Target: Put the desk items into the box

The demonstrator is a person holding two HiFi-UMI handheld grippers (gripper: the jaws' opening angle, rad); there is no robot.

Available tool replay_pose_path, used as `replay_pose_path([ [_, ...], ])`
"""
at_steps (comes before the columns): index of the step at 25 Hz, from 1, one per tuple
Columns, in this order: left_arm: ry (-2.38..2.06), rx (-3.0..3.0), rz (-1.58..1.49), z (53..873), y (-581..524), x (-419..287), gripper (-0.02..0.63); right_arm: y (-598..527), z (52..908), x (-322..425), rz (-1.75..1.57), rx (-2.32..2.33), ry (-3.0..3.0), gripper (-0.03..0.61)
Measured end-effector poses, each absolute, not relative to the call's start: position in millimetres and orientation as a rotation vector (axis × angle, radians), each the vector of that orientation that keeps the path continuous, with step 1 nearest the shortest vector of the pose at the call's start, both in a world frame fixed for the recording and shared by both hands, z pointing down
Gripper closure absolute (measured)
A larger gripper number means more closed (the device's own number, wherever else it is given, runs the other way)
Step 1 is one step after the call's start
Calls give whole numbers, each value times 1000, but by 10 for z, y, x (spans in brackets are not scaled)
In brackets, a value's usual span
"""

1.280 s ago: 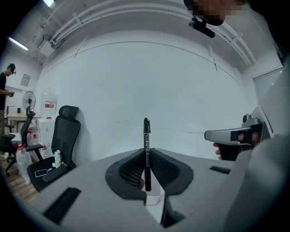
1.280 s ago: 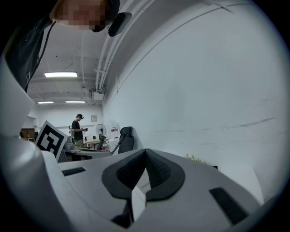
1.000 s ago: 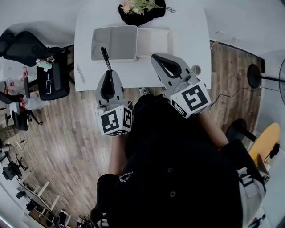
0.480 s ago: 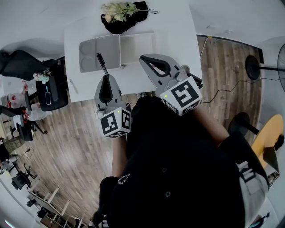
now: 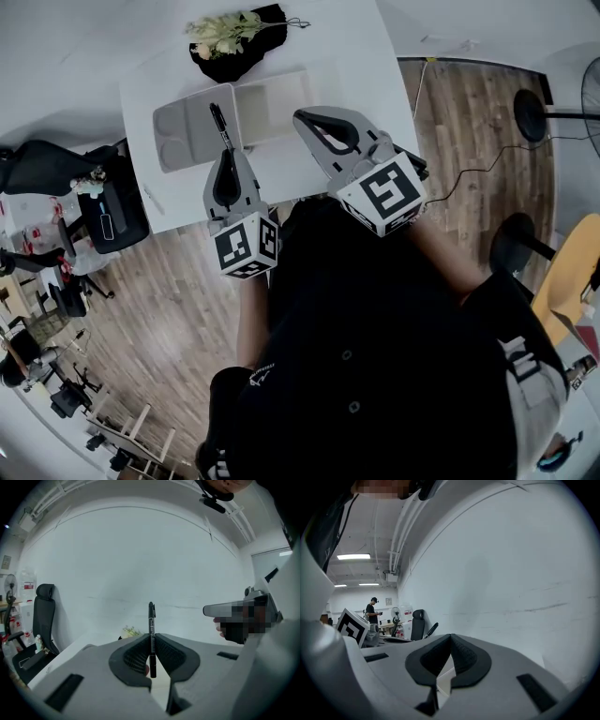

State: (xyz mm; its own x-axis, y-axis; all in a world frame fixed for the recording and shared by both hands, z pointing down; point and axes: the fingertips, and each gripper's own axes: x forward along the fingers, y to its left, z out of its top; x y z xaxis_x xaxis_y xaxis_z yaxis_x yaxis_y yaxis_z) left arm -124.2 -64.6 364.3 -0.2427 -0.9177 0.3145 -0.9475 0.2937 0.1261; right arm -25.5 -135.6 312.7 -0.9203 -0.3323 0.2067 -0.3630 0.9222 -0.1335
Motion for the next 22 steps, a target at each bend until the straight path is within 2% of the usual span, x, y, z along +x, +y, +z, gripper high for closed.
replay_pose_path([
  [10, -2141, 1764, 205, 3870, -913, -1250, 569, -1505, 3233, -77, 282, 672, -2850, 578],
  [22, -1961, 1768, 449, 4578, -1113, -1229, 569, -1610, 3357, 57, 318, 785, -2785, 578],
])
